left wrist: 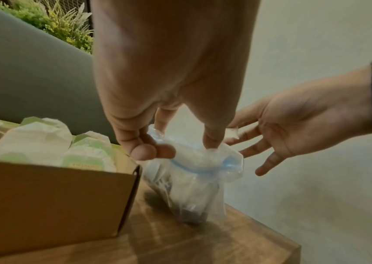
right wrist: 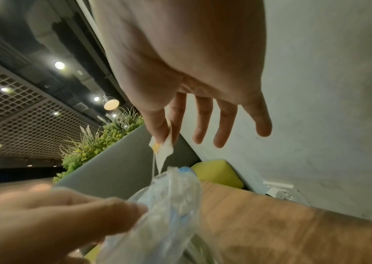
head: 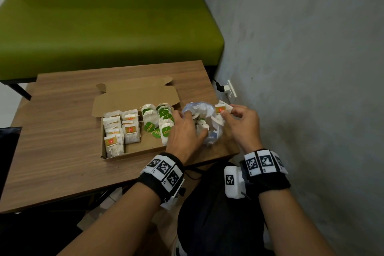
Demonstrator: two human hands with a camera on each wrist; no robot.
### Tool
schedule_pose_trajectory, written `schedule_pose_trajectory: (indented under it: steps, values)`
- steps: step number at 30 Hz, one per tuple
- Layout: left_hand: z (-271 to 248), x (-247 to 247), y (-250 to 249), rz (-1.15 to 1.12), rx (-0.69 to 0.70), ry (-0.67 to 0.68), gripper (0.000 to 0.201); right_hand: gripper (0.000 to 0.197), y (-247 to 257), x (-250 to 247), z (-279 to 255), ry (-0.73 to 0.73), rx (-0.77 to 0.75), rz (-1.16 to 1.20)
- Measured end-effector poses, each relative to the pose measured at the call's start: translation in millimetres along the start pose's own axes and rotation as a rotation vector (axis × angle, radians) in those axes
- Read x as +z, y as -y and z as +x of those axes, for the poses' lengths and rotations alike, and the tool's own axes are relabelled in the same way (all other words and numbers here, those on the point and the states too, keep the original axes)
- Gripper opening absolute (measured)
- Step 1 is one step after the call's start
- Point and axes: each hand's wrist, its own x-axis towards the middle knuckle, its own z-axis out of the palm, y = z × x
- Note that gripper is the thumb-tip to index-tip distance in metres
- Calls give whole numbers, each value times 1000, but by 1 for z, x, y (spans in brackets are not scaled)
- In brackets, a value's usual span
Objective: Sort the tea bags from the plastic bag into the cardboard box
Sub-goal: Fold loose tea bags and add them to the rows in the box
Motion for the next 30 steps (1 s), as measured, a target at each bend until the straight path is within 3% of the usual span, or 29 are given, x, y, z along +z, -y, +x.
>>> schedule_pose_trajectory:
  steps: [3, 10, 15, 25, 30]
  values:
    - [3, -2, -1, 43, 4, 0, 64, 9, 9, -8, -1, -25, 18, 165]
    - [7, -2, -2, 129, 18, 18, 65, 12, 45, -21, -7, -90, -112, 457]
    - [7, -4, -4, 135, 18, 8, 65, 7, 71, -32, -3, -34, -233, 424]
    - [3, -3, -6, 122, 202, -54, 61, 8, 61, -26, -1, 21, -117, 387]
    - [7, -4, -14, -126, 309, -75, 64, 8, 61, -21, -4, 110, -93, 399]
